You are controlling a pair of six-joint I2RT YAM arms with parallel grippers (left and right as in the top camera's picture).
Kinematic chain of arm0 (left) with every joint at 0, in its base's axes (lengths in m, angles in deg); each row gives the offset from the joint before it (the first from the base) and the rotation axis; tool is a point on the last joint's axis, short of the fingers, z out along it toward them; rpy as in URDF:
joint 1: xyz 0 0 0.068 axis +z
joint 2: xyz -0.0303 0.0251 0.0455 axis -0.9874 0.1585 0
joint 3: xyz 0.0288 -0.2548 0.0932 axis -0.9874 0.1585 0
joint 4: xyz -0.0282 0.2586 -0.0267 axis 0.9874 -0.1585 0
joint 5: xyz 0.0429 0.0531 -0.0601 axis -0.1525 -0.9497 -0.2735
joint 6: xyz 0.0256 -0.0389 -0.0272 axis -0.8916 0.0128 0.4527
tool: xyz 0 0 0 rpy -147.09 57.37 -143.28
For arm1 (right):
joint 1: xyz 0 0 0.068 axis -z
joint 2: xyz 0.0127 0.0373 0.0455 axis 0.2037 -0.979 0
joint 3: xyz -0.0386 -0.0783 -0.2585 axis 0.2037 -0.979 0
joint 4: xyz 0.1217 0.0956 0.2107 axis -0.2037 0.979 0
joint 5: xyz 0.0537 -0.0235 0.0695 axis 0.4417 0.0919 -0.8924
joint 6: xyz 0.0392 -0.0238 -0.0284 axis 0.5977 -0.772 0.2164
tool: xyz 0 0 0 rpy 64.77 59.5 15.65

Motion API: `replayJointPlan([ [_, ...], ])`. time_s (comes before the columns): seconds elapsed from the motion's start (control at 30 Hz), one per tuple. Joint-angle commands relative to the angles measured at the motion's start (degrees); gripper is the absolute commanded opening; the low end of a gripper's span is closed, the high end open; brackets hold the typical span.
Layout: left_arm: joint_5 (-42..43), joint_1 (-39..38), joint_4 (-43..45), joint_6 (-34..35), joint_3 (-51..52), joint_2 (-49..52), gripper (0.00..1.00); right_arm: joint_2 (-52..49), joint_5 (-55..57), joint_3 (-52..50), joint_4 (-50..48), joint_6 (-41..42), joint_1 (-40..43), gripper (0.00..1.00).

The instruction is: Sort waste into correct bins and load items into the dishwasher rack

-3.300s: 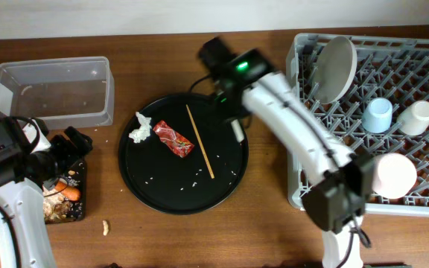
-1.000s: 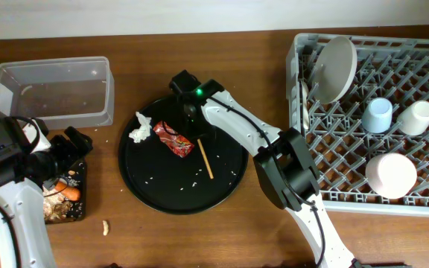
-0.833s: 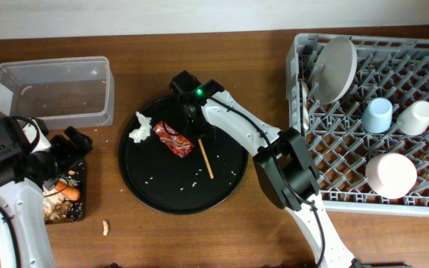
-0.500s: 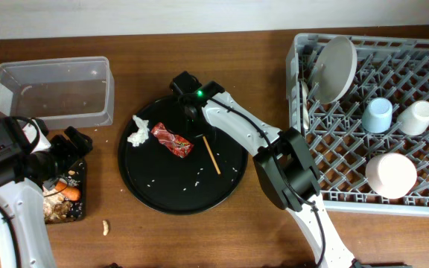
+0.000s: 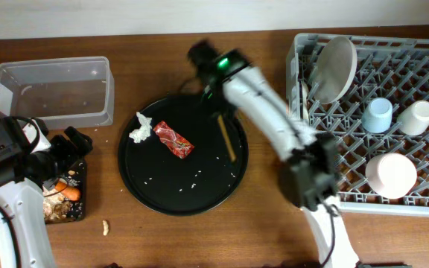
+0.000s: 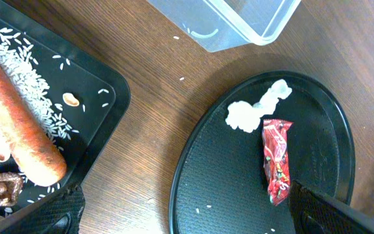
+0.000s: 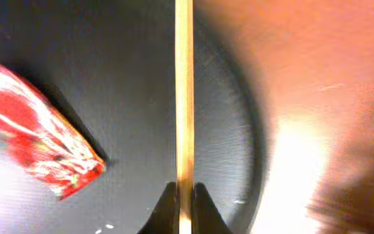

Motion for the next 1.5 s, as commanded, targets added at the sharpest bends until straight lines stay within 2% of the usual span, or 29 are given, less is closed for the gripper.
replayJointPlan([
  [0.0, 0.4, 0.3, 0.1, -0.9, -0.9, 0.0, 0.99, 8.9, 0.5, 6.3, 3.7, -3.0, 8.7, 0.04],
  [0.13, 0.4, 0.3, 0.1, -0.9, -0.9, 0.0, 0.99, 9.7, 0.0, 6.1, 4.4, -4.7, 17.6, 0.04],
  [0.27, 0.4, 0.3, 0.1, -0.9, -0.9, 0.0, 0.99, 8.5, -1.1, 1.4, 2.8, -7.8, 24.0, 0.04],
  [0.6, 0.4, 0.3, 0.1, -0.9, -0.9, 0.0, 0.99, 8.1, 0.3, -14.9, -12.2, -9.2, 27.3, 0.04],
  [0.77, 0.4, 0.3, 0.1, -0.9, -0.9, 0.0, 0.99, 8.2, 0.5, -15.1, -12.1, -9.2, 27.3, 0.19],
  [0.8, 0.4, 0.3, 0.1, -0.9, -0.9, 0.0, 0.99, 8.2, 0.5, -15.1, -11.8, -9.2, 27.3, 0.3],
  [0.87, 0.4, 0.3, 0.1, -0.9, -0.9, 0.0, 0.99, 8.5, 0.5, -14.5, -10.1, -9.2, 27.3, 0.59],
  [1.03, 0.4, 0.3, 0.1, -0.9, -0.9, 0.0, 0.99, 9.4, 0.2, -8.6, -3.2, -9.0, 27.3, 0.6],
  [1.1, 0.4, 0.3, 0.1, -0.9, -0.9, 0.0, 1.0, 9.6, -0.6, -3.0, 2.8, -7.6, 27.2, 0.59],
  [1.23, 0.4, 0.3, 0.1, -0.9, -0.9, 0.0, 0.99, 9.6, -11.3, 3.9, 9.0, -7.7, 25.5, 0.56],
  [1.33, 0.4, 0.3, 0.1, -0.9, -0.9, 0.0, 0.99, 9.6, -20.9, 5.6, 10.0, -11.9, 20.5, 0.59],
  [1.47, 0.4, 0.3, 0.1, -0.9, -0.9, 0.0, 0.99, 9.1, -19.1, 3.3, 8.5, -12.2, 10.6, 0.61],
])
